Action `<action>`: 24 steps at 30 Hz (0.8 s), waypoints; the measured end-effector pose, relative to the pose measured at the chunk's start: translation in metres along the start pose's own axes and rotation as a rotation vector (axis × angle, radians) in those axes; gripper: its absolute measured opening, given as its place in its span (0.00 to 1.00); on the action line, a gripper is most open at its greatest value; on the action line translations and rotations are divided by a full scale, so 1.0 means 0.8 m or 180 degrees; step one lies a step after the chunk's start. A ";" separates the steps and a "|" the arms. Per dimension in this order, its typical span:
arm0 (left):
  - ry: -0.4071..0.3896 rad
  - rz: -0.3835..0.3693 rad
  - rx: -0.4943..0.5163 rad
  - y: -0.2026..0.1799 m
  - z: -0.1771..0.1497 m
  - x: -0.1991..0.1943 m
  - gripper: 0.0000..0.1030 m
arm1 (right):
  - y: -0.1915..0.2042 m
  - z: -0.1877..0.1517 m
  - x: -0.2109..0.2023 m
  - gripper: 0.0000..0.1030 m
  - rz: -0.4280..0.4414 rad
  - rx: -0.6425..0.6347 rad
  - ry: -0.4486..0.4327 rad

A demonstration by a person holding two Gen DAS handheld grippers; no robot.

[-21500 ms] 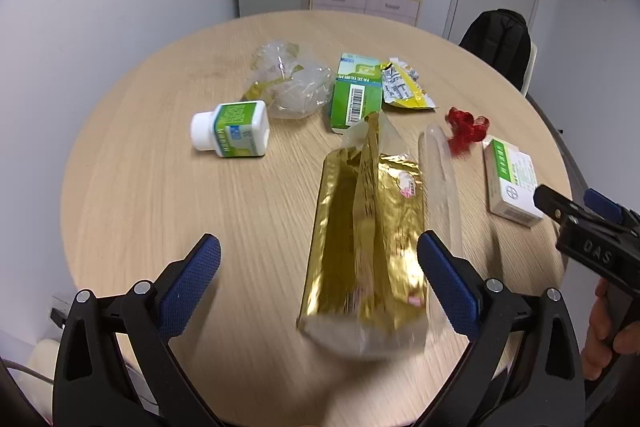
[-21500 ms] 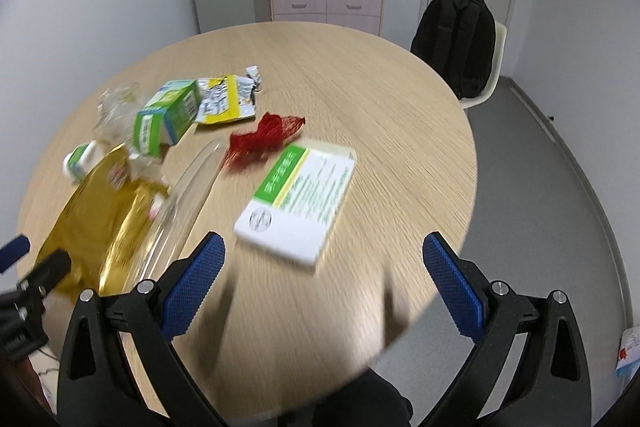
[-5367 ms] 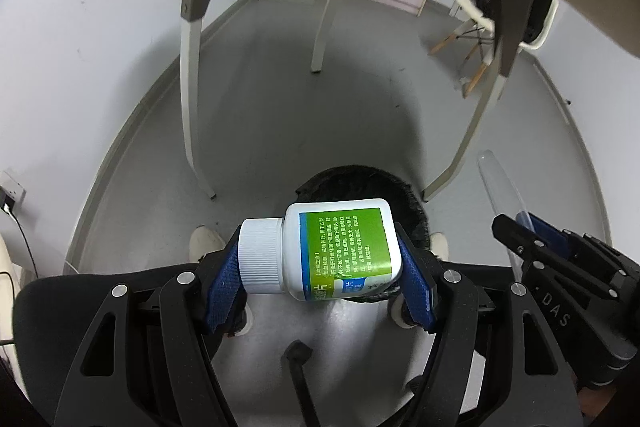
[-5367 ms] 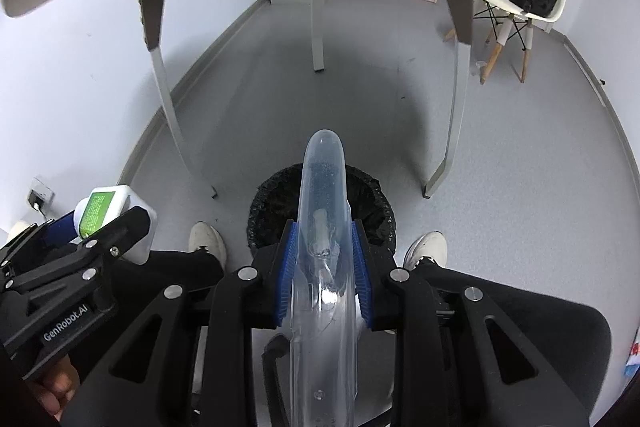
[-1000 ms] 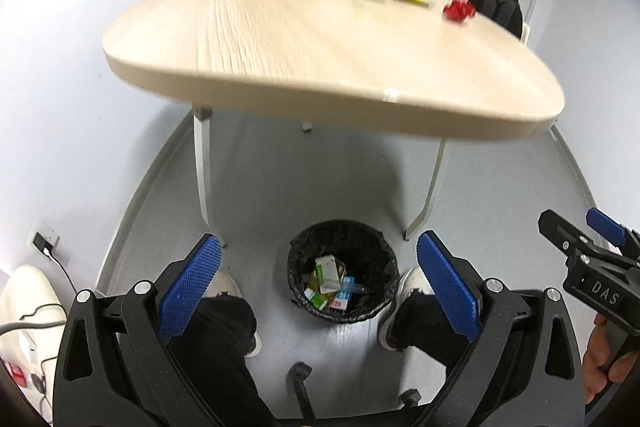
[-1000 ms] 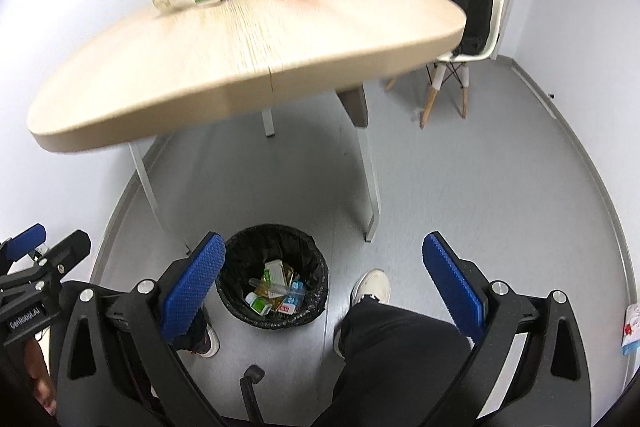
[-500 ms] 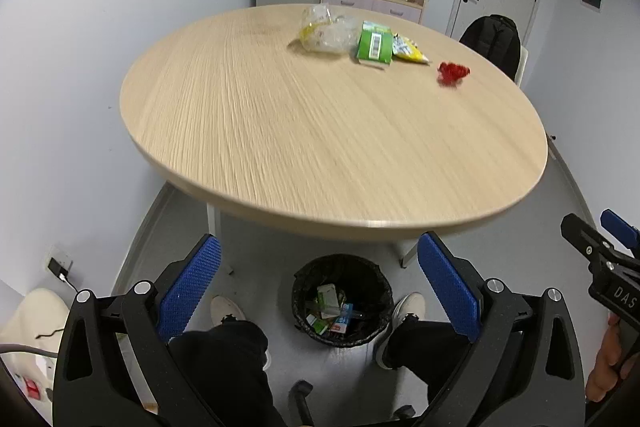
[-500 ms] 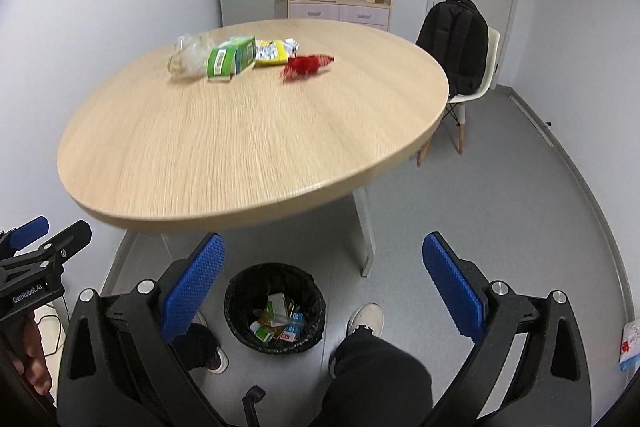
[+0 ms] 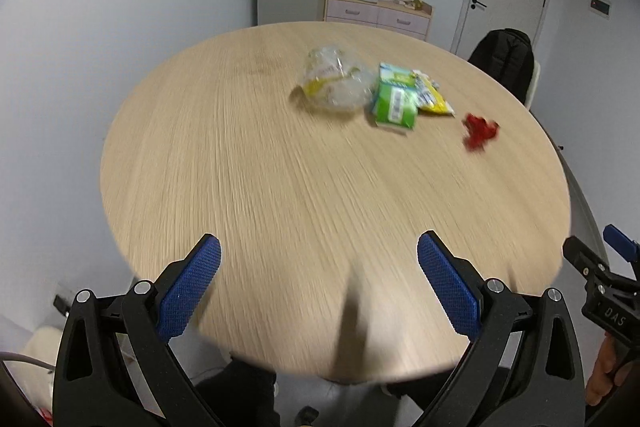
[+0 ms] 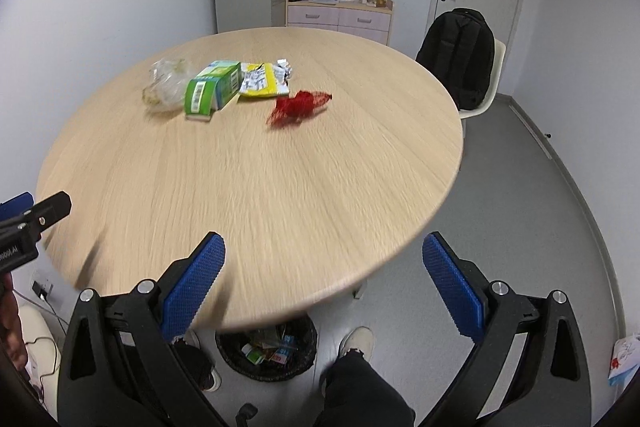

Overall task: Collect trash
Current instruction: 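Grasp the clear plastic bag with the left tool while the right tool grasps the red mesh net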

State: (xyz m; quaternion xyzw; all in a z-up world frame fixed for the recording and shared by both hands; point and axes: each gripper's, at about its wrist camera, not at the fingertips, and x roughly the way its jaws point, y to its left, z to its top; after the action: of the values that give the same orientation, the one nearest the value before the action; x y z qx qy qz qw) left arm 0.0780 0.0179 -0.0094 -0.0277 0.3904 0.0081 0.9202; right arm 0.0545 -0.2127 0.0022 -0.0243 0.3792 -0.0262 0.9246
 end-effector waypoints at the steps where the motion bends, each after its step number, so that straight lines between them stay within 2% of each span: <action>1: 0.0002 0.0009 0.0001 0.001 0.009 0.007 0.94 | 0.000 0.006 0.005 0.92 0.0002 -0.0003 0.0000; 11: 0.0018 0.0062 0.0026 0.006 0.095 0.071 0.94 | 0.008 0.085 0.071 0.86 0.0036 -0.0008 -0.0009; 24: 0.0126 0.0003 -0.0004 -0.002 0.171 0.135 0.94 | -0.009 0.137 0.147 0.69 0.0132 0.0116 0.0199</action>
State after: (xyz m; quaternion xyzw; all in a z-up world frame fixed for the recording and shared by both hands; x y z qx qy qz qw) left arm 0.2513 0.0234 0.0080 -0.0283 0.4084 0.0083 0.9123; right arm 0.2147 -0.2247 -0.0017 0.0012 0.4078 -0.0146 0.9130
